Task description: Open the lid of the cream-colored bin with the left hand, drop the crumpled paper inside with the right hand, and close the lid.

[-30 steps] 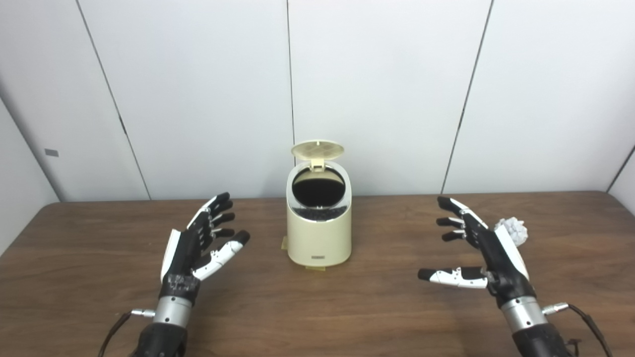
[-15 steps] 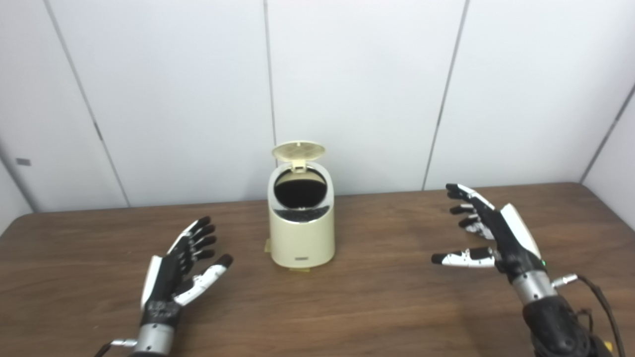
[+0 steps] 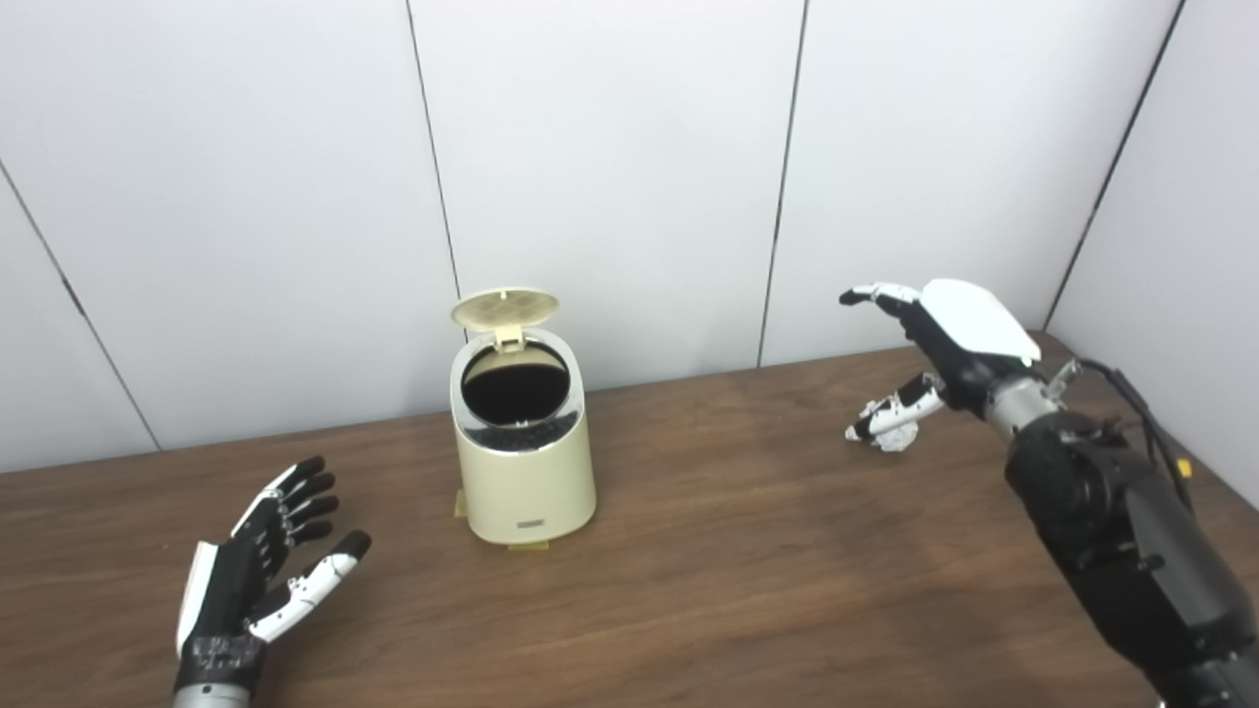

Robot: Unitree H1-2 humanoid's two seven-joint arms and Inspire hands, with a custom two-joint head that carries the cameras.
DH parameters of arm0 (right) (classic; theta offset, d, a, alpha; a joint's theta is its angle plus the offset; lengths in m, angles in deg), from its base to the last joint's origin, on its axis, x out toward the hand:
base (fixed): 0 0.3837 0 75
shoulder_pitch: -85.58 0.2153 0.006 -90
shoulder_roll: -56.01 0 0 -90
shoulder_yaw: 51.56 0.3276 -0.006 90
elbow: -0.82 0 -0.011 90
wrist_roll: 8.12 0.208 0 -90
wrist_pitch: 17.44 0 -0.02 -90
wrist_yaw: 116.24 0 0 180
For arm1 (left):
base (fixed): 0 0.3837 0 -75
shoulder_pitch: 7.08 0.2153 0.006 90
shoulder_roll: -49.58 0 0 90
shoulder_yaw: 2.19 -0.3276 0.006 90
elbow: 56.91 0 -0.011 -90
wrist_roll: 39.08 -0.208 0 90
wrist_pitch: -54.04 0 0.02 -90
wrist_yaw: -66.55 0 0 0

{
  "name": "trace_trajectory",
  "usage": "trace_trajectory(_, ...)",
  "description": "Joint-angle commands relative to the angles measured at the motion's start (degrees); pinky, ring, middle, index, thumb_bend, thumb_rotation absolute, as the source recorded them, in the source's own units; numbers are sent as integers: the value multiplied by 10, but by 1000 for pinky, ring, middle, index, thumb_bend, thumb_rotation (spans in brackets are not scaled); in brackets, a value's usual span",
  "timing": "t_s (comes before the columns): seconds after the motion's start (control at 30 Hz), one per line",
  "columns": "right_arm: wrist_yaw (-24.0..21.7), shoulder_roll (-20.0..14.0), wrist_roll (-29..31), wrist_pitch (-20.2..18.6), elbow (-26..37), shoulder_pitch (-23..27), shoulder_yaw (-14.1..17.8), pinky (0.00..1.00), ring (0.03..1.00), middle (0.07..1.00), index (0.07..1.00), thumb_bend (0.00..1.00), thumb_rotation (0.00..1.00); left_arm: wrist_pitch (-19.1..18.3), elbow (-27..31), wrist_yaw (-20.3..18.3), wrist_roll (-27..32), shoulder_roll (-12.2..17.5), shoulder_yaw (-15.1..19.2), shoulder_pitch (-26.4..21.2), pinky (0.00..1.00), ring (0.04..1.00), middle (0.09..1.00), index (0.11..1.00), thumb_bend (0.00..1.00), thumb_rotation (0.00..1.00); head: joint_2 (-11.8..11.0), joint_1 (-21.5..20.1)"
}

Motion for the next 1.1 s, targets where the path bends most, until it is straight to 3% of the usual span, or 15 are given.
trace_trajectory(0.0,-9,-24,-20,-17,-1,35,-1,676,842,893,828,892,177,11,14,-3,2,10,2,-19,738,791,841,889,701,321,1,0)
trace_trajectory(0.13,-16,-38,-25,-15,-28,49,-14,604,797,868,815,864,183,9,15,-6,1,13,0,-19,741,793,841,891,669,336,-1,-1)
trace_trajectory(0.33,-25,-53,-4,28,-96,72,-36,653,822,855,814,892,201,5,20,-15,8,14,3,-22,744,802,860,899,639,313,1,-2)
trace_trajectory(0.67,-85,-46,43,29,-241,134,-81,703,857,890,827,872,208,5,18,-19,4,12,2,-24,742,793,848,889,656,319,0,0)
trace_trajectory(0.9,-70,-34,58,54,-318,152,-103,695,827,881,830,920,257,2,24,-18,0,14,2,-24,735,782,835,873,666,313,-2,4)
trace_trajectory(1.07,-69,-26,58,35,-335,154,-110,699,840,912,850,899,279,-1,33,-24,-3,18,-2,-21,741,791,844,873,679,310,-2,4)
